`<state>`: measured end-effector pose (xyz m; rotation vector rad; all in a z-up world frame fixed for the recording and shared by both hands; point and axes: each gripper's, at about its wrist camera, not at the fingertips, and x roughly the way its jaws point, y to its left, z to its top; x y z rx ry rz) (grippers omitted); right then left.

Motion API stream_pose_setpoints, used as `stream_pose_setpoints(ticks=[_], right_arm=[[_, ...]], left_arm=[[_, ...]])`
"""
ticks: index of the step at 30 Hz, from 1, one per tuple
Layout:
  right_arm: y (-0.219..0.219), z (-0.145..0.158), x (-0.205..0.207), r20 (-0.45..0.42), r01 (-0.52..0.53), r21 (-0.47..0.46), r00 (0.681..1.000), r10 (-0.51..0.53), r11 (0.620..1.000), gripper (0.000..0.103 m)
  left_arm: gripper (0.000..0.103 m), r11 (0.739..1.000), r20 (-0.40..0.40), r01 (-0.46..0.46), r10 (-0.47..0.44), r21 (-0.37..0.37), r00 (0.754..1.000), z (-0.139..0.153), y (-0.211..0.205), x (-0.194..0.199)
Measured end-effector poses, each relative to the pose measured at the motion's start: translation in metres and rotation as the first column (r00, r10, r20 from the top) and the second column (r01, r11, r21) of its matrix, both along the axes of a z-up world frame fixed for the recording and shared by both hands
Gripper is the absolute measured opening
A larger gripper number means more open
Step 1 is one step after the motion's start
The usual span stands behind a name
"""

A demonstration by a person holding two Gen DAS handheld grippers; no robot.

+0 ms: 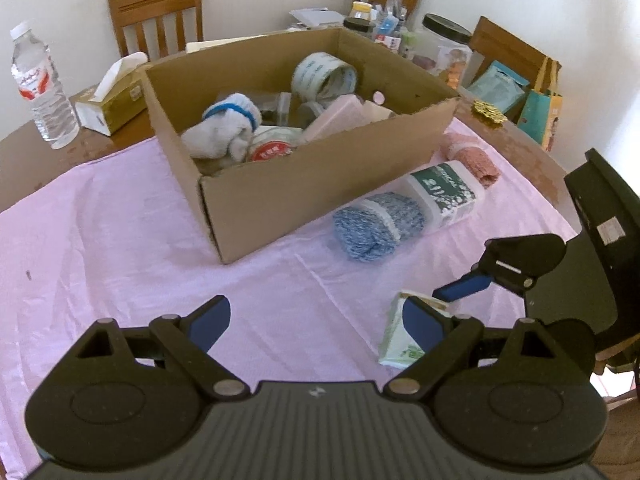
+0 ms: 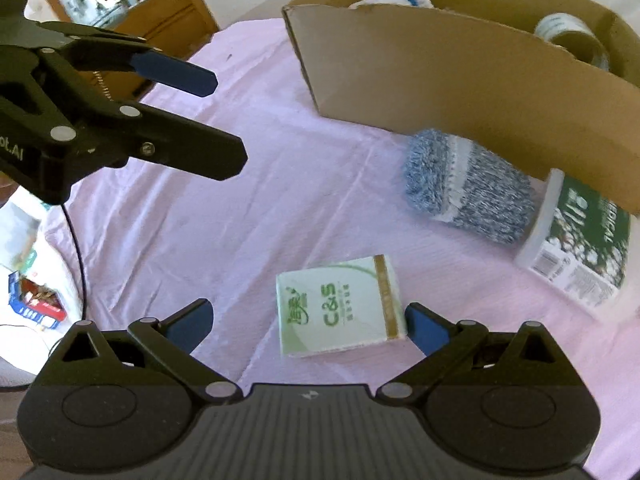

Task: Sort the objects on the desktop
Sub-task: 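Move the left tool to the C&S tissue pack while the right approaches the MEDICAL bottle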

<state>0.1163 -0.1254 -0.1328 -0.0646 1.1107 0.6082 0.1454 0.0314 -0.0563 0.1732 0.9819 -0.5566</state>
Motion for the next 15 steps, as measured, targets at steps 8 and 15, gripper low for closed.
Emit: stream_pose_setpoints(ticks=[8,15], right_arm=[[-0.023,0.009,-0.019,0.061,0.112,-0.075,0.992,-0.108,0.991,0.103],[-0.051,0.008,-0.026,0.072,0.133,-0.084,0.989,-0.127,0.988,0.103]], left_arm=[[0.093,0.998,-0.041,0.061,-0.06,0.021,0.997,-0.02,-0.023,-0.017],[0.093,0.994,-0.052,0.007,-0.001,0.112,0.999,-0.039,-0.051,-0.032]])
